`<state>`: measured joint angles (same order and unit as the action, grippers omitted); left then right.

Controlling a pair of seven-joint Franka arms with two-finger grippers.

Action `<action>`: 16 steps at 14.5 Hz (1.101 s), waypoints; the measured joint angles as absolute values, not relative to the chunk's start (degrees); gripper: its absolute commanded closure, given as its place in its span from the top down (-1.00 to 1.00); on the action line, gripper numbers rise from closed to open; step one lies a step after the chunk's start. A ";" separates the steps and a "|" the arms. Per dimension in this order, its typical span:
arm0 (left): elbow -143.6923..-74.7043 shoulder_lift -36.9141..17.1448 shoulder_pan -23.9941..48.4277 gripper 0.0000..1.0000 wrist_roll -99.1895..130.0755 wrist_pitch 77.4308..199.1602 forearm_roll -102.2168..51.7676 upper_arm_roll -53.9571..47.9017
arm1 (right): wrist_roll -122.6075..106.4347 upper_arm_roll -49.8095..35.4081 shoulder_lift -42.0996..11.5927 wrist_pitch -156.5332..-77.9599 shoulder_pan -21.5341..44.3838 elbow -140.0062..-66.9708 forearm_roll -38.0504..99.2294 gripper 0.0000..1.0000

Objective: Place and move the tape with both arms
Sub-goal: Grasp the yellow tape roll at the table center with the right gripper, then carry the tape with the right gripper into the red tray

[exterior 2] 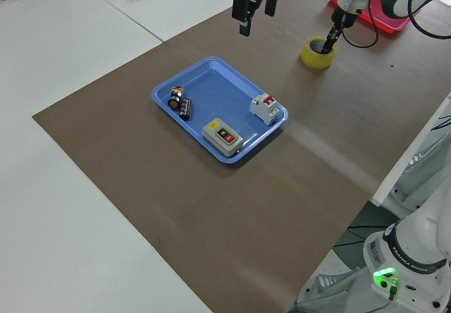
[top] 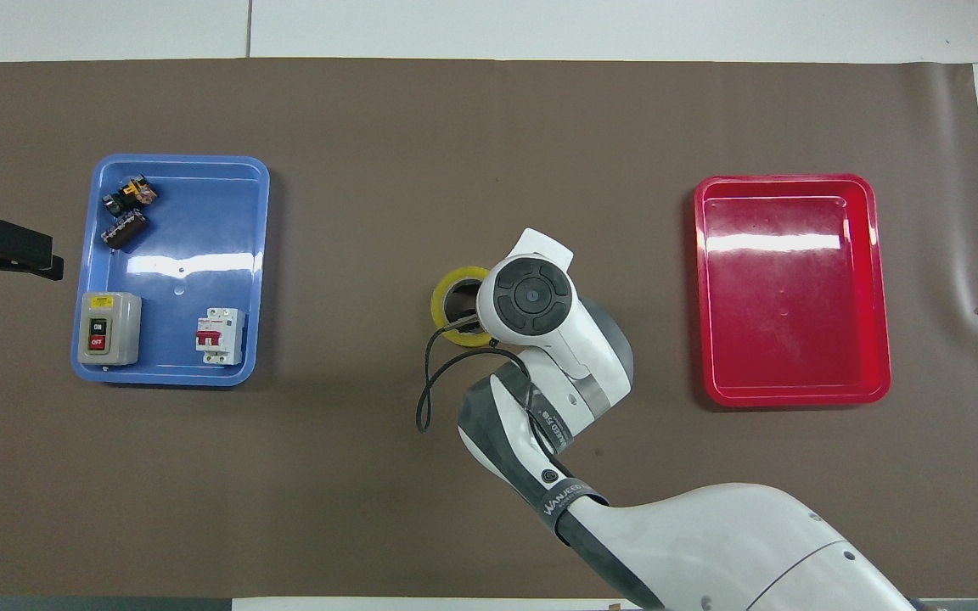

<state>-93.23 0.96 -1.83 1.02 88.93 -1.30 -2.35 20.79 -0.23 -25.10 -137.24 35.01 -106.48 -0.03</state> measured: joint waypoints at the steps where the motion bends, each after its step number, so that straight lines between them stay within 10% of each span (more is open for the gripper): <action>1: -93.23 0.96 -1.90 1.00 1.02 88.93 -1.30 -2.31 | 20.77 -0.21 -25.04 -137.07 35.01 -106.50 -0.03 -1.00; 7: -93.23 0.96 -2.02 1.00 1.02 88.93 -1.30 -2.12 | 21.24 0.33 -24.72 -125.16 33.15 -99.29 0.03 -1.00; 16: -93.23 0.96 -2.02 1.00 1.02 88.93 -1.30 -2.11 | 2.01 1.12 -15.15 -103.67 11.45 -94.63 -0.16 -1.00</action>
